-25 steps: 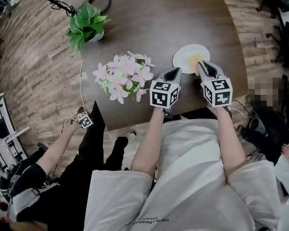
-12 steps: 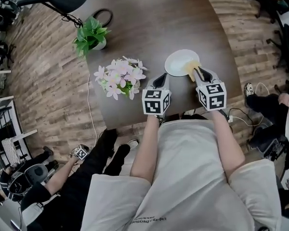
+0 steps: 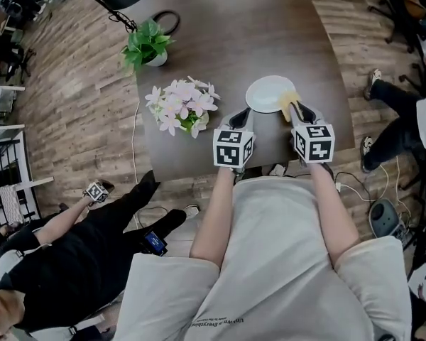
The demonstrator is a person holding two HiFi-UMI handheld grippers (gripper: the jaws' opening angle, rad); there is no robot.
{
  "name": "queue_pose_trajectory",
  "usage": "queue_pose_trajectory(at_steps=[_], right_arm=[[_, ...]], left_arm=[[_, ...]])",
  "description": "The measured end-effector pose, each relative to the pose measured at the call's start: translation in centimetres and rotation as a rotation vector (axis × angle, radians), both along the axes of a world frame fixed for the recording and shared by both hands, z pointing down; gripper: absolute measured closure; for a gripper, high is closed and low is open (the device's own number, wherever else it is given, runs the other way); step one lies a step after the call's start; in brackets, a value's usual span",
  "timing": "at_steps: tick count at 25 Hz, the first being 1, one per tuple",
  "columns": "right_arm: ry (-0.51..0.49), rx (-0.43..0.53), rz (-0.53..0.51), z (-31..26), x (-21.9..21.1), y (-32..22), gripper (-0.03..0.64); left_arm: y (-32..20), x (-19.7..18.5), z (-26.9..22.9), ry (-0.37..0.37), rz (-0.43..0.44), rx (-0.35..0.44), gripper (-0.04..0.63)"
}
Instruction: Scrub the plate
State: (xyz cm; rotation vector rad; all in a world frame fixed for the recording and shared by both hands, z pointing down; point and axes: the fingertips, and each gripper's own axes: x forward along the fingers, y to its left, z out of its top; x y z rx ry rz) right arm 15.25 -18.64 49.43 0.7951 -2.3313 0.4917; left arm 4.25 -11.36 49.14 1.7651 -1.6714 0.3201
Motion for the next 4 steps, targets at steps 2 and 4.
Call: queue_pose_trajectory(at_steps=[2,4], right_arm=[[0.001,0.005,-0.003,0.01,0.12,0.0,0.549],[0.001,0.01,-0.007,-0.01,0.2,0.02,0.551]], left_arm=[[0.11,0.07,0.1,-0.001,-0.004,-0.001,0.595],[0.23,0.13,0.18,-0.002,-0.009,-0.002,0.595]])
